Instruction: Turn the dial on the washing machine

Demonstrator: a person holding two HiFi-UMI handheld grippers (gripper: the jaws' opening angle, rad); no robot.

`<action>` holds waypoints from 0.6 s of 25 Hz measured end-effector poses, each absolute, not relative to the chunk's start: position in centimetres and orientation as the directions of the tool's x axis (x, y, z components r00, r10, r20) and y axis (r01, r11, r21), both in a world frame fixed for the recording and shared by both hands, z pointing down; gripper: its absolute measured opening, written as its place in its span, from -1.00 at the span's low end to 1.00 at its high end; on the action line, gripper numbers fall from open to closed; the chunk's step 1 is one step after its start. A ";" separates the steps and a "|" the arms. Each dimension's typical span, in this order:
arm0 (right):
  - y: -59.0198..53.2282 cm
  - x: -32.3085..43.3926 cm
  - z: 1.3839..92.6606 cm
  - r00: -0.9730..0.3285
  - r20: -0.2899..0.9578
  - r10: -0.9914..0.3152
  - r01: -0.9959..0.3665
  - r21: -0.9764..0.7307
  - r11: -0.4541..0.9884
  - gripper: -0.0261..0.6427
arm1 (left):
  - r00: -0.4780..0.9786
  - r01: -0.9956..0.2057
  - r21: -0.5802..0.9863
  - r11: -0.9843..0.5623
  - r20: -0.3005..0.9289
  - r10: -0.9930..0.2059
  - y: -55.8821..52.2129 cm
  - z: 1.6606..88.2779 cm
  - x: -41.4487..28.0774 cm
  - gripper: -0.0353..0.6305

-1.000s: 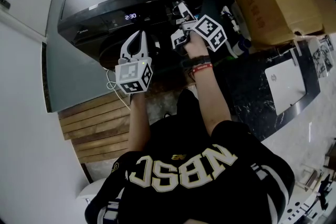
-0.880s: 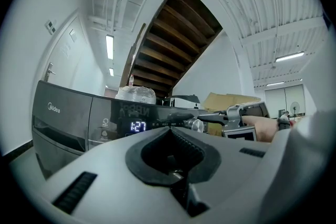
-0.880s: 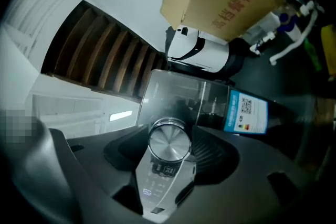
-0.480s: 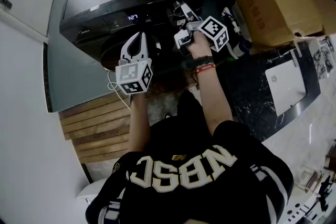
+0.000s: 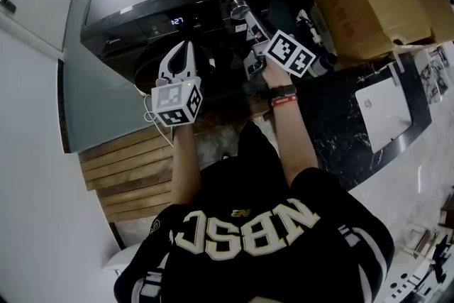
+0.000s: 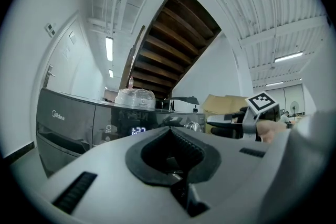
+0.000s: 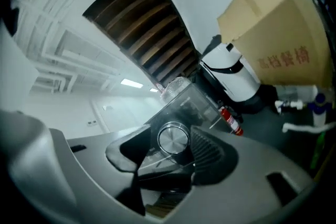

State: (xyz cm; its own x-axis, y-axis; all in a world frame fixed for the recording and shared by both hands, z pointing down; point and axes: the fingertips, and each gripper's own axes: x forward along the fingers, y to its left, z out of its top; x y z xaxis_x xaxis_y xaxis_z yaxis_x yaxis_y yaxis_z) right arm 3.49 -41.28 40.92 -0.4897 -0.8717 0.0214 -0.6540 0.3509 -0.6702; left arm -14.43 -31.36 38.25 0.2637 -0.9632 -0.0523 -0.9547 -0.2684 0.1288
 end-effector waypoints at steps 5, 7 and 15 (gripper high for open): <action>-38.5 3.9 40.1 -0.451 0.047 -0.891 -0.814 -0.432 0.389 -0.30 | 0.268 -0.955 0.114 -0.275 -0.075 -0.960 -30.1 37.2 -13.9 -0.86; -37.5 4.4 39.8 -0.415 0.050 -0.908 -0.859 -0.350 0.373 -0.34 | 0.268 -0.956 0.106 -0.275 -0.077 -0.960 -29.6 37.1 -13.7 -0.86; -33.2 4.2 39.4 -0.370 0.036 -0.928 -0.922 -0.136 0.362 -0.55 | 0.264 -0.960 0.077 -0.271 -0.086 -0.961 -27.5 37.0 -13.6 -0.86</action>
State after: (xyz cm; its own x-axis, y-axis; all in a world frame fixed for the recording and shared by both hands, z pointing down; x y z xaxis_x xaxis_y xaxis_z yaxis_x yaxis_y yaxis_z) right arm 4.20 -33.25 39.38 -0.3702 -0.9283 0.0358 -0.9220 0.3624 -0.1361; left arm -13.57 -27.46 37.01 0.2639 -0.9607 -0.0865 -0.9596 -0.2706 0.0775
